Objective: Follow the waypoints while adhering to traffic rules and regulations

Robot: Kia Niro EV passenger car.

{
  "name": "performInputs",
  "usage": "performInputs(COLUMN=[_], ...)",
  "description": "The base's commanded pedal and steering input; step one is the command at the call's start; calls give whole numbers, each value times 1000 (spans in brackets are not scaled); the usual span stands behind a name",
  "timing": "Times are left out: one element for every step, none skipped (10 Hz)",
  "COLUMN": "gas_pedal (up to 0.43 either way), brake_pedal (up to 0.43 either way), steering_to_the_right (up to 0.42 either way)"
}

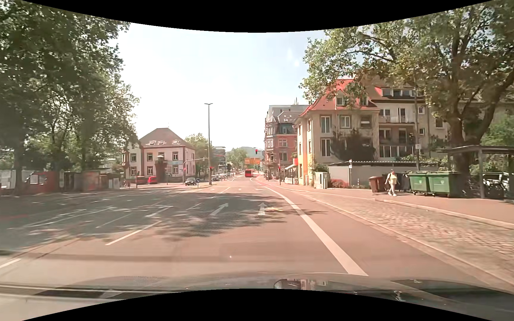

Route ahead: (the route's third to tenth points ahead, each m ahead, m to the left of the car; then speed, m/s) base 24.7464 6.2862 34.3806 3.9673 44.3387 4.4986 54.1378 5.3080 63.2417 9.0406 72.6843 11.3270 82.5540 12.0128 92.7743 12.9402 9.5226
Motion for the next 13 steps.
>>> performInputs(gas_pedal=[0, 0, 0, 0, 0, 0, 0, 0, 0, 0, 0, 0, 0], brake_pedal=[171, 152, 140, 140, 140, 146, 152, 165, 165, 165, 165, 171, 183], steering_to_the_right=[4, 2, -1, -2, -4, -5, -3, -2, -3, -4, -4, -4, -4])
